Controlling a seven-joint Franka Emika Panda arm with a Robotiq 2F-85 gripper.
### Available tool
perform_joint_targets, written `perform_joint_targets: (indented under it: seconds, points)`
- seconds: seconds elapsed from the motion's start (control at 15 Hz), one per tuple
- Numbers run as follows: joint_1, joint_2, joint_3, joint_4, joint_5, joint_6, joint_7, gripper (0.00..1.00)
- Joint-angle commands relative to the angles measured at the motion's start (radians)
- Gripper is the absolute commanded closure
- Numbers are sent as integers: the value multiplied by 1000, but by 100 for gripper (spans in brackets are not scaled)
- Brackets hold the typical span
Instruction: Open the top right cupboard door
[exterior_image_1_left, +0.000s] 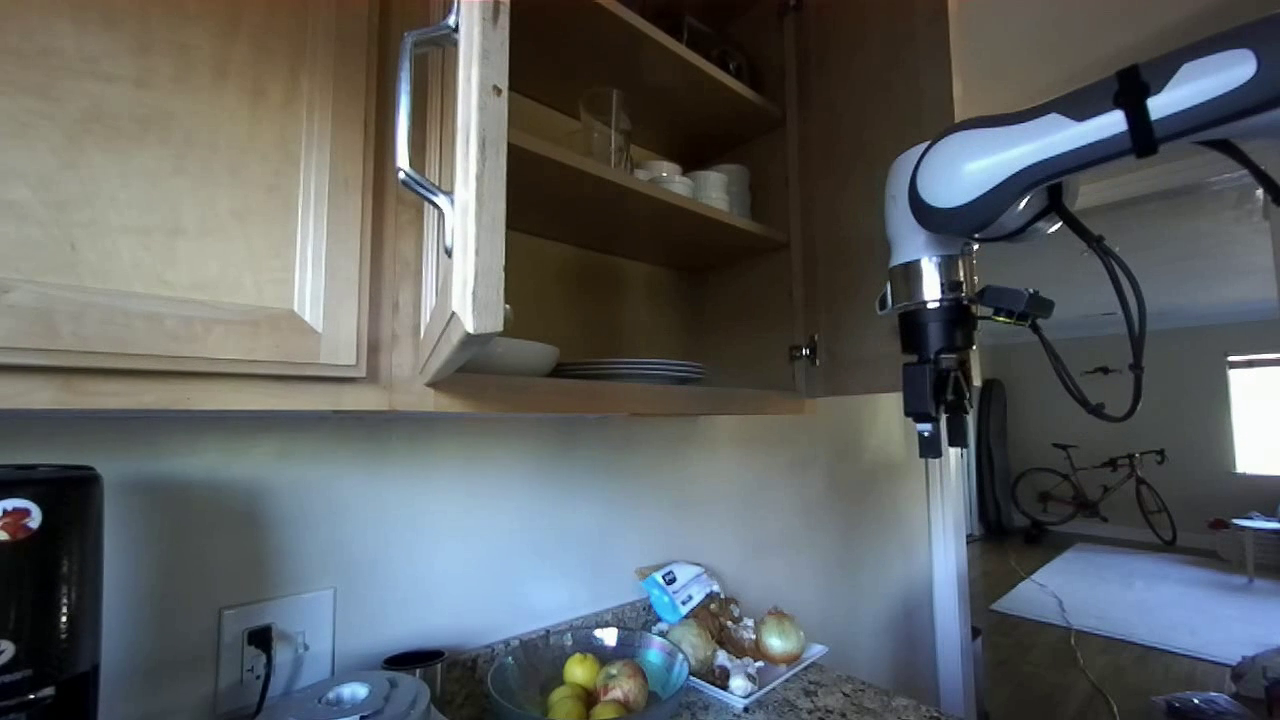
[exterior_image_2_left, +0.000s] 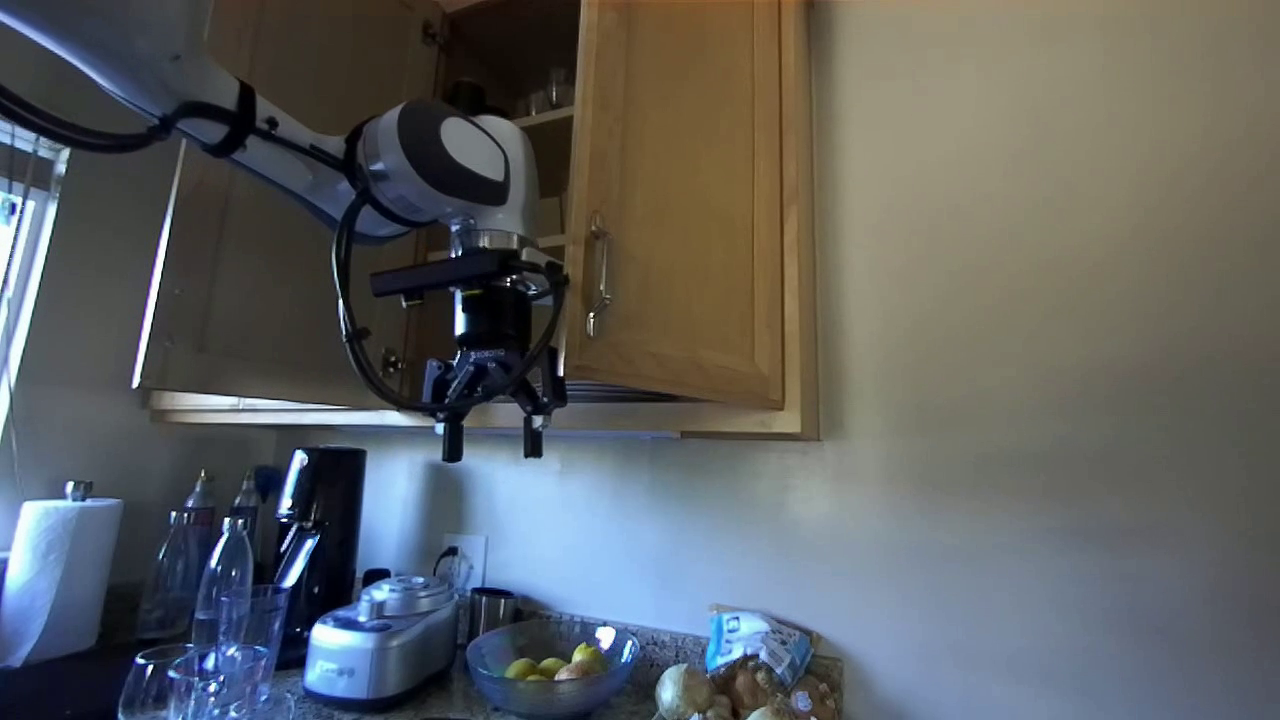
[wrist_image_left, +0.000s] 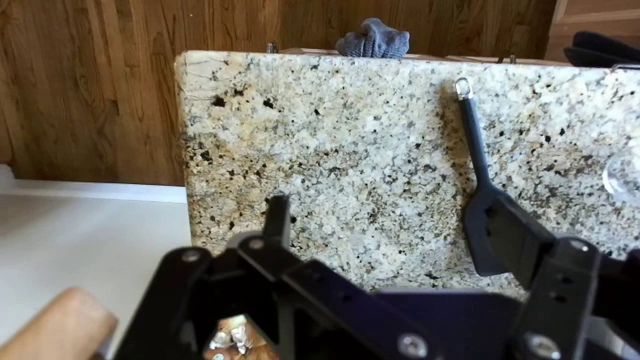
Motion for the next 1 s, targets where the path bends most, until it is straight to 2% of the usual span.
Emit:
perform_joint_targets:
  seconds: [0.0, 0.53, 0.67, 0.93]
  points:
    - [-43, -11, -11, 14, 13, -24, 67, 0]
    - [-144, -3, -49, -9, 7, -12, 206, 0]
    - [-137, -7, -29, -39, 8, -7, 223, 0]
    - [-75, -20, 33, -92, 46, -20, 192, 0]
